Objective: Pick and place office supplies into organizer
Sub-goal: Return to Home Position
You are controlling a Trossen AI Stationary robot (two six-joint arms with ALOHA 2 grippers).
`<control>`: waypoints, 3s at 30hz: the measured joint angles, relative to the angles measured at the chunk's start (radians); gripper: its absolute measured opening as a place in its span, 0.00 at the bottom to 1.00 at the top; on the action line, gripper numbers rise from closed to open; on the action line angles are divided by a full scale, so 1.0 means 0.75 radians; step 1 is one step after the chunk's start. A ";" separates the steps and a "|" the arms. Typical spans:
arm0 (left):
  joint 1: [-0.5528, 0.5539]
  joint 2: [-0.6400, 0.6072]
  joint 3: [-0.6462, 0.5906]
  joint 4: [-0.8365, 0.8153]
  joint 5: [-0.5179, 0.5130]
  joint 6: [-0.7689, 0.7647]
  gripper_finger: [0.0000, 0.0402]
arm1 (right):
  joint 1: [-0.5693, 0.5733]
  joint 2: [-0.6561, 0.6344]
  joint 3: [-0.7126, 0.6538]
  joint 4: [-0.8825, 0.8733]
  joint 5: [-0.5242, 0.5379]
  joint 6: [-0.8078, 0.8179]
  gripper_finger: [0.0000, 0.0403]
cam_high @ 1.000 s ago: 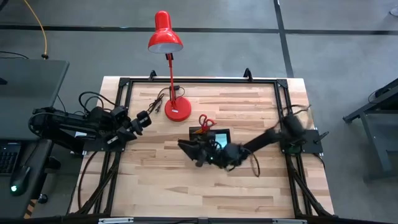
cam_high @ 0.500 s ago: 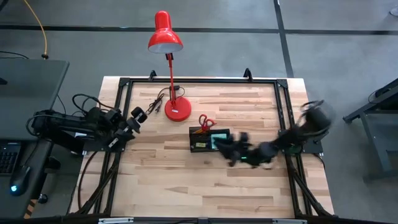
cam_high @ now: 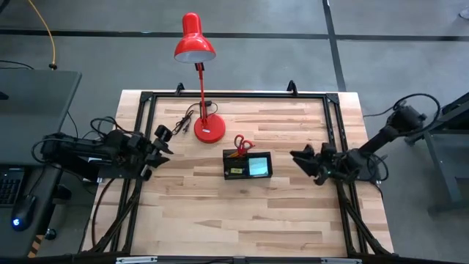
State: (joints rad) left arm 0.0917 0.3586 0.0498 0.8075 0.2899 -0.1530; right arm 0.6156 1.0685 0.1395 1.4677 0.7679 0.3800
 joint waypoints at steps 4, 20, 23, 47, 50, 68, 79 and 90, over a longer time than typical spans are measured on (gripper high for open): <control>0.001 -0.065 0.001 0.017 -0.006 0.092 0.22 | 0.019 -0.142 -0.108 0.037 0.027 -0.060 0.46; 0.001 -0.359 0.002 -0.343 -0.118 0.449 0.22 | 0.291 -0.546 -0.175 -0.218 0.320 -0.550 0.45; 0.000 -0.421 0.001 -0.396 -0.172 0.513 0.22 | 0.347 -0.600 -0.175 -0.282 0.374 -0.553 0.45; 0.000 -0.470 -0.054 -0.513 -0.325 0.441 0.22 | 0.182 -1.243 -0.175 -1.004 -0.012 -0.495 0.46; 0.000 -0.470 -0.054 -0.529 -0.354 0.439 0.22 | 0.156 -1.397 -0.175 -1.182 -0.055 -0.441 0.46; -0.001 -0.470 -0.054 -0.954 -0.165 0.483 0.22 | 0.127 -1.408 -0.175 -1.827 -0.248 -0.151 0.44; -0.001 -0.369 -0.053 -1.061 -0.351 0.548 0.22 | 0.127 -1.360 -0.176 -1.858 -0.223 -0.296 0.48; -0.001 -0.348 -0.053 -1.054 -0.342 0.547 0.22 | 0.127 -1.337 -0.176 -1.857 -0.225 -0.298 0.49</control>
State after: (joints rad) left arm 0.0914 0.0975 0.0097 0.0170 0.0338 0.2573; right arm 0.7113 0.0658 0.0078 0.0750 0.5991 0.1566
